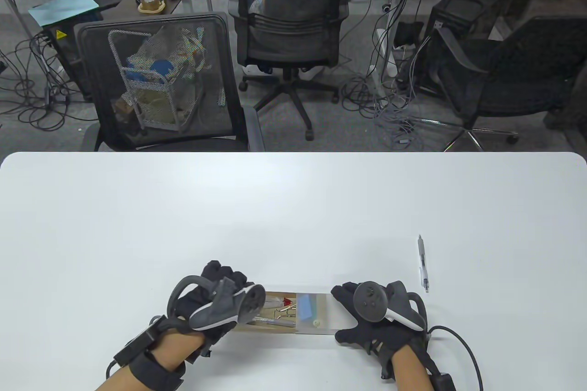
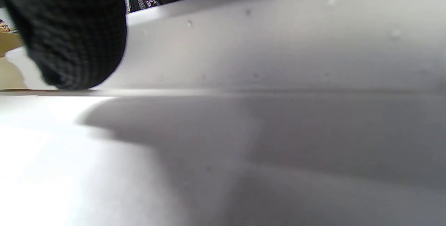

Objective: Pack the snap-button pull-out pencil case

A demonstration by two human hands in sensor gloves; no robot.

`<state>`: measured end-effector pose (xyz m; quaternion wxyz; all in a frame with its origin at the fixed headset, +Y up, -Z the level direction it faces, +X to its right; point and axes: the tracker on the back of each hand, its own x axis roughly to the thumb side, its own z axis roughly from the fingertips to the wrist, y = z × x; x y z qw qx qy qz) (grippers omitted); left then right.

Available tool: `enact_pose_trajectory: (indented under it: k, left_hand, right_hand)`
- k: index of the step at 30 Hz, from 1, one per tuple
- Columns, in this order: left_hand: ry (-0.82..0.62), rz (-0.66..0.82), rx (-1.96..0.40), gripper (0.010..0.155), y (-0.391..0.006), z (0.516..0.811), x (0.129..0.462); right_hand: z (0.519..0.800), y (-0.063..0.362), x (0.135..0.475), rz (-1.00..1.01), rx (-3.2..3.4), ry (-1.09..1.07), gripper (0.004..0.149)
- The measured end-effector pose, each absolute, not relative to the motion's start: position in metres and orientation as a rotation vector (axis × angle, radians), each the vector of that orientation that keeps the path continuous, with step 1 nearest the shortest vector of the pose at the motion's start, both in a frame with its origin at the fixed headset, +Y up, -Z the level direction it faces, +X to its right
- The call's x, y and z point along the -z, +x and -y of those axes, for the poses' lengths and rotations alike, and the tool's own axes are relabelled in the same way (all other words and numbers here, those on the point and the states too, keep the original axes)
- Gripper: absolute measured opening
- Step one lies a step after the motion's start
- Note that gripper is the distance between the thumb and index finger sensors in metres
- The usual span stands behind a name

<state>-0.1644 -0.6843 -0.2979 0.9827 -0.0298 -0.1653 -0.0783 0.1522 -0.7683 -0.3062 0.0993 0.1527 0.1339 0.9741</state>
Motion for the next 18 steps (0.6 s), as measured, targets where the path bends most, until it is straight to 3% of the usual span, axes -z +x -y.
enact_pose_trajectory:
  k: [9, 18]
  left_hand:
    - [0.061, 0.094, -0.177, 0.071, -0.249, 0.688, 0.299]
    - [0.117, 0.011, -0.186, 0.09, -0.288, 0.726, 0.292]
  right_hand:
    - [0.768, 0.152, 0.306, -0.387, -2.891, 0.453, 0.09]
    - [0.768, 0.152, 0.306, -0.374, -2.9, 0.459, 0.09]
